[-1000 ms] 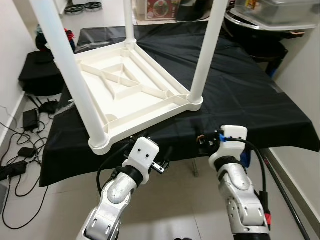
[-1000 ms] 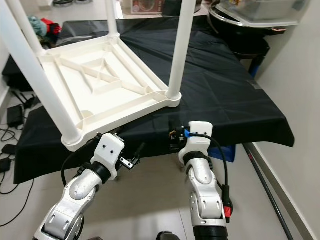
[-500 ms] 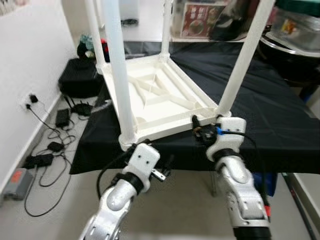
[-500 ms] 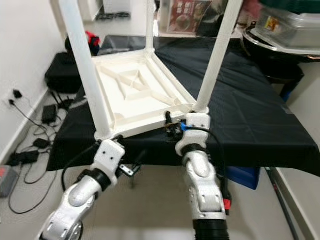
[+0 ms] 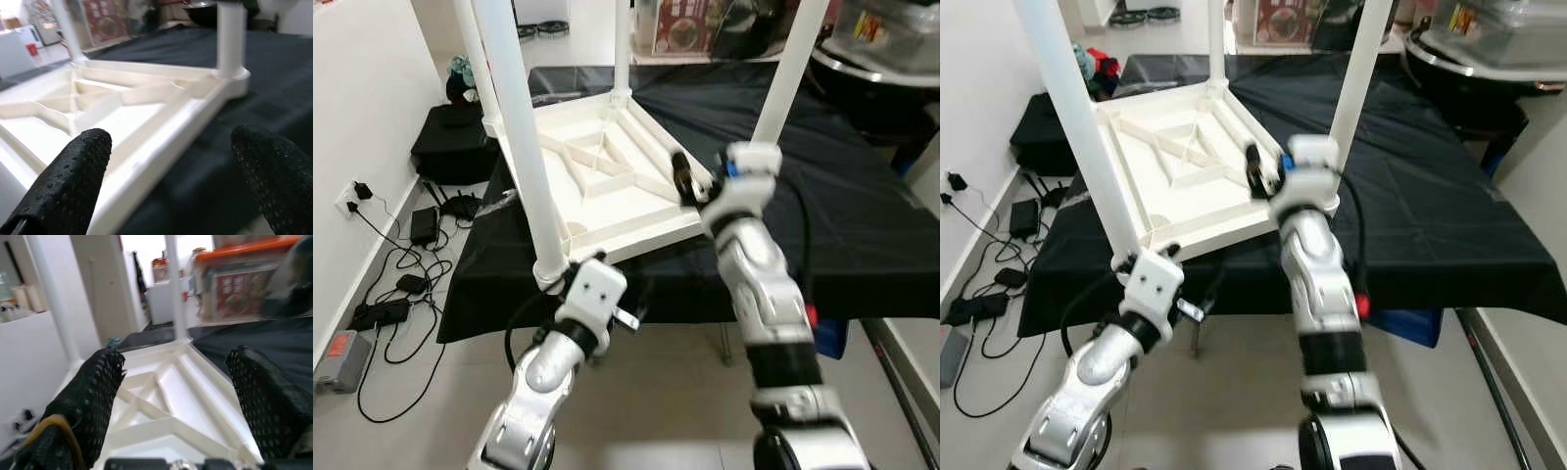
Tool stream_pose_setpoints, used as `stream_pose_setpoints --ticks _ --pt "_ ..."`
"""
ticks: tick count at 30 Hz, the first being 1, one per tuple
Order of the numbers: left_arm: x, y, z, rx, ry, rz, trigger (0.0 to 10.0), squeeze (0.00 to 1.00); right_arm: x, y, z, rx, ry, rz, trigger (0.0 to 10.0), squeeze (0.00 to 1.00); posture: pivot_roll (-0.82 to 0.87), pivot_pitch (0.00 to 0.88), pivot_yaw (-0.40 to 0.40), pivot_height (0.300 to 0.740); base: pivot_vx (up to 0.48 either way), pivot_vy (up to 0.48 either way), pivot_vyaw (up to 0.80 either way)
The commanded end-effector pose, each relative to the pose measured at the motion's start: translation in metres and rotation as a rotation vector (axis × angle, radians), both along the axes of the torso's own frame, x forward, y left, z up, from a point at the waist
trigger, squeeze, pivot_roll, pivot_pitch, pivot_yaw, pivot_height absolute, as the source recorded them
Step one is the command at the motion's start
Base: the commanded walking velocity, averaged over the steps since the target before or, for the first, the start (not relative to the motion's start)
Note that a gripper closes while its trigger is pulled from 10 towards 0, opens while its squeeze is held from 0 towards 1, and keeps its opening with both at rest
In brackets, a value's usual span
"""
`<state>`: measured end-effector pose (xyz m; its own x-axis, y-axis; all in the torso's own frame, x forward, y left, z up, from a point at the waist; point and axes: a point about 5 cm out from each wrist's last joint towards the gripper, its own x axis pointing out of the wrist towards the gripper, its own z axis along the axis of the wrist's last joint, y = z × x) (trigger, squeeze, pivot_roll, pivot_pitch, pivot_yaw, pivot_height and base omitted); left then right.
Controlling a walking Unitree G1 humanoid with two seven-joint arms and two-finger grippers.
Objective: Building children table
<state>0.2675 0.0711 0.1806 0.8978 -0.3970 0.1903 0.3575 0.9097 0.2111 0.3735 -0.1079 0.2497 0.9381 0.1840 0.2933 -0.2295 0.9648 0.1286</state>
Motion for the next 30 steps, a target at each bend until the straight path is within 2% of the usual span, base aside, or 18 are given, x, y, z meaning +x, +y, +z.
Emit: stream_pose_setpoints --ticks 1,2,5,9,16,21,26,29,30 --pt "0.003 0.003 0.005 -0.009 -0.005 0.021 10.0 0.00 0.004 0.006 0.004 0.017 -0.010 0.022 10.0 0.00 0.15 0.167 -0.061 0.740 0.000 0.000 0.00" --pt "0.005 0.004 0.010 -0.011 -0.019 0.022 10.0 0.00 0.009 0.009 0.011 0.022 -0.017 0.024 10.0 0.00 0.15 0.182 -0.063 0.740 0.000 0.000 0.00" --pt "0.005 0.004 0.010 -0.011 -0.019 0.022 10.0 0.00 0.009 0.009 0.011 0.022 -0.017 0.024 10.0 0.00 0.15 0.182 -0.063 0.740 0.000 0.000 0.00" --pt "0.012 0.002 0.023 -0.011 -0.053 0.011 10.0 0.00 0.027 0.015 0.037 0.052 -0.029 -0.042 10.0 0.00 0.15 0.248 -0.071 0.740 0.000 0.000 0.00" --pt "0.017 -0.002 0.030 -0.021 -0.065 0.010 10.0 0.00 0.035 0.019 0.049 0.055 -0.032 -0.068 10.0 0.00 0.14 0.281 -0.074 0.740 0.000 0.000 0.00" --pt "0.021 -0.010 0.042 -0.039 -0.091 0.005 10.0 0.00 0.043 0.025 0.066 0.045 -0.033 -0.089 10.0 0.00 0.14 0.310 -0.098 0.740 0.000 0.000 0.00" --pt "0.021 -0.010 0.049 -0.048 -0.112 0.025 10.0 0.00 0.046 0.025 0.076 0.024 -0.026 -0.141 10.0 0.00 0.14 0.319 -0.114 0.740 0.000 0.000 0.00" --pt "0.018 -0.006 0.055 -0.043 -0.133 0.067 10.0 0.00 0.049 0.015 0.083 0.047 -0.003 -0.251 10.0 0.00 0.16 0.329 -0.134 0.740 0.000 0.000 0.00" --pt "0.018 -0.006 0.055 -0.043 -0.133 0.067 10.0 0.00 0.049 0.015 0.083 0.047 -0.003 -0.251 10.0 0.00 0.16 0.329 -0.134 0.740 0.000 0.000 0.00"
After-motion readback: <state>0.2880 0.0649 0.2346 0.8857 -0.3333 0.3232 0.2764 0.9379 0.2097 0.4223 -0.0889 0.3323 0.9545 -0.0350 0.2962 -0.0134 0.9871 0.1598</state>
